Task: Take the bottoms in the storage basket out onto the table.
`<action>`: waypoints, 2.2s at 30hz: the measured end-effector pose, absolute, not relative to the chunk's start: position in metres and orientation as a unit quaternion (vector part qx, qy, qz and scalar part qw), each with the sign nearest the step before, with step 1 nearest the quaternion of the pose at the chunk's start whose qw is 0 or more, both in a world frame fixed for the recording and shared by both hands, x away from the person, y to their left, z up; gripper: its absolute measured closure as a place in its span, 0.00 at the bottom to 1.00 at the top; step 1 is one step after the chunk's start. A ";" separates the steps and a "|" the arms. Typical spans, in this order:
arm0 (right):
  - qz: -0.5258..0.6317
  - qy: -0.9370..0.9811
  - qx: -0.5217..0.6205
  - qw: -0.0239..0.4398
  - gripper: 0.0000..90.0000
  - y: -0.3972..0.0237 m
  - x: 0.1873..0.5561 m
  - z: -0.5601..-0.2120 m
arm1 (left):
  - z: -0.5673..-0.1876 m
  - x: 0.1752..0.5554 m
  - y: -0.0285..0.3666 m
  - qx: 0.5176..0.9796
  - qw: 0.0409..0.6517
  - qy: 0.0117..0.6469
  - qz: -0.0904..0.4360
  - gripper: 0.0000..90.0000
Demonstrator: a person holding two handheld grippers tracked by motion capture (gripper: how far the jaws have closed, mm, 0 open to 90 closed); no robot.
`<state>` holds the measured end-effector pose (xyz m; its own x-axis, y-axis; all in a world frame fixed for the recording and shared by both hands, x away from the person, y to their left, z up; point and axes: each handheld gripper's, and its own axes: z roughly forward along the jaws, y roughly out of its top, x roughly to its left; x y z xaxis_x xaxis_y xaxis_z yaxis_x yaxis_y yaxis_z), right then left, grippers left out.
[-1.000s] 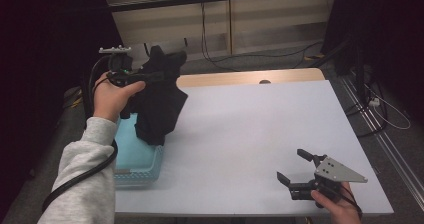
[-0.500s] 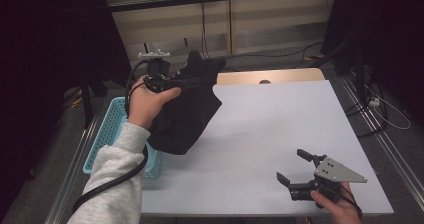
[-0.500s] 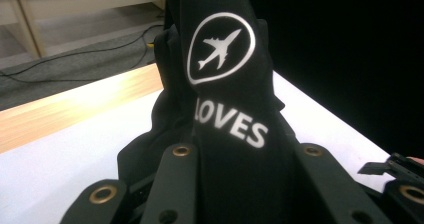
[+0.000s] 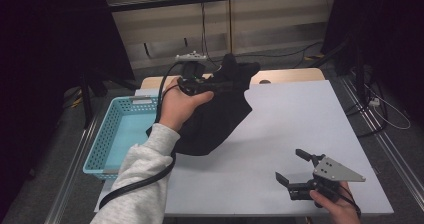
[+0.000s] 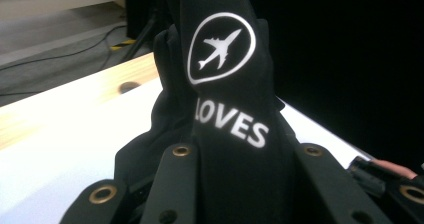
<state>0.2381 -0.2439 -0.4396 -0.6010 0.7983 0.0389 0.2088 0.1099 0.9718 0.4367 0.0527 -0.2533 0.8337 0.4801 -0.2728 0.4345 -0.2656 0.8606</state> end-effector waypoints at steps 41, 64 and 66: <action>0.542 0.715 0.353 0.265 0.03 -0.238 0.240 -0.441 | -0.401 0.423 0.096 0.818 0.477 0.320 0.004 0.77; 0.512 0.740 0.358 0.248 0.03 -0.203 0.281 -0.445 | -0.415 0.400 0.133 0.833 0.445 0.320 0.081 0.21; 0.511 0.742 0.359 0.244 0.03 -0.197 0.287 -0.445 | -0.416 0.399 0.136 0.833 0.443 0.321 0.083 0.20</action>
